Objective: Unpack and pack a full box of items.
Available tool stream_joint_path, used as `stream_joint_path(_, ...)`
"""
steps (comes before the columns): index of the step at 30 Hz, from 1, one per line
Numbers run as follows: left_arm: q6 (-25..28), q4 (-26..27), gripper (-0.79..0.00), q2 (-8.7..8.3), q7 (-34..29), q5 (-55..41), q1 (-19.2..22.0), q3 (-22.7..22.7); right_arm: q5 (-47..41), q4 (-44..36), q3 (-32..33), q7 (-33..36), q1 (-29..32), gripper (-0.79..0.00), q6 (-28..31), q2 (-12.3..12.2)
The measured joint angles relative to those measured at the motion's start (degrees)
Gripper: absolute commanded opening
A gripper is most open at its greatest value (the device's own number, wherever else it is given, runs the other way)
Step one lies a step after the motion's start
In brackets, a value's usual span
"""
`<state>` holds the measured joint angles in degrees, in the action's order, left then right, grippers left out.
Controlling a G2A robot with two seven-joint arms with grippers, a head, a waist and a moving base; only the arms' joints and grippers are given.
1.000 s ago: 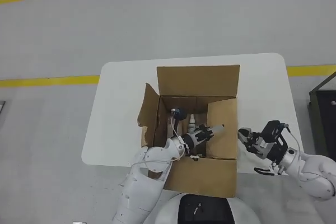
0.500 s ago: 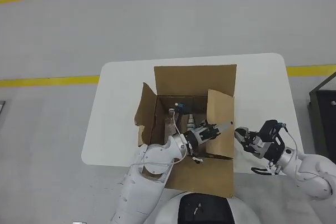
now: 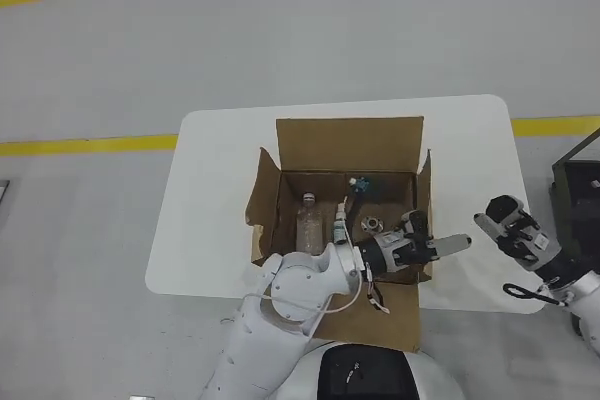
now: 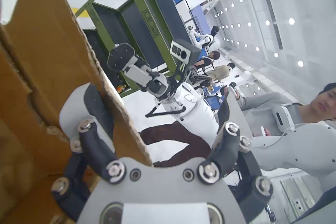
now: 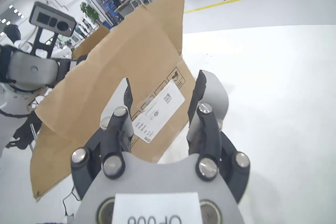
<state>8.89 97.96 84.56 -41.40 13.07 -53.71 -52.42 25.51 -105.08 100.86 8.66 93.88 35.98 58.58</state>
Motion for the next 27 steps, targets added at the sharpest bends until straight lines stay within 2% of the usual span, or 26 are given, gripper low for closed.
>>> stream_joint_path(5, -0.3, -3.2, 0.0, 1.04, -0.7, 2.1, 3.5, 5.5, -9.9, -0.7, 3.6, -0.7, 2.6, -0.003, 1.5, 0.1)
stream_joint_path(8, -1.3, -4.9, 0.0, 1.58, -1.0, 2.3, 5.1, 7.3, -15.3, -1.1, 4.4, -0.5, 3.8, -0.083, 1.9, 0.2)
stream_joint_path(10, -1.4, -5.7, 0.0, 1.8, -0.7, 2.2, 5.7, 7.9, -16.8, -1.1, 4.7, 0.4, 4.2, -0.166, 1.9, 0.2)
stream_joint_path(11, -1.4, -6.1, 0.0, 1.89, -0.5, 2.2, 5.9, 8.1, -17.5, -1.0, 4.7, 0.8, 4.3, -0.342, 1.6, 0.2)
stream_joint_path(12, -1.4, -6.4, 0.0, 1.94, -0.5, 2.2, 6.0, 8.3, -18.2, -0.9, 4.5, 1.1, 4.3, -0.397, 1.4, 0.3)
stream_joint_path(15, -1.5, -7.2, 0.0, 2.02, -0.8, 2.7, 6.2, 8.7, -19.7, -0.6, 3.5, 2.6, 3.8, -0.453, 0.5, 0.3)
stream_joint_path(16, -1.6, -7.3, 0.0, 2.04, -1.0, 2.9, 6.2, 8.8, -20.1, -0.5, 3.2, 2.9, 3.5, -0.502, 0.3, 0.4)
stream_joint_path(22, -1.6, -8.0, 0.0, 2.15, -1.6, 3.0, 6.1, 9.3, -18.9, -0.7, 1.6, 5.3, 2.0, -0.526, -1.3, 0.5)
stream_joint_path(27, -1.4, -8.9, 0.0, 2.22, -1.8, 3.3, 6.0, 9.7, -12.9, -0.4, 0.0, 5.3, 0.5, -0.533, -4.6, 0.6)
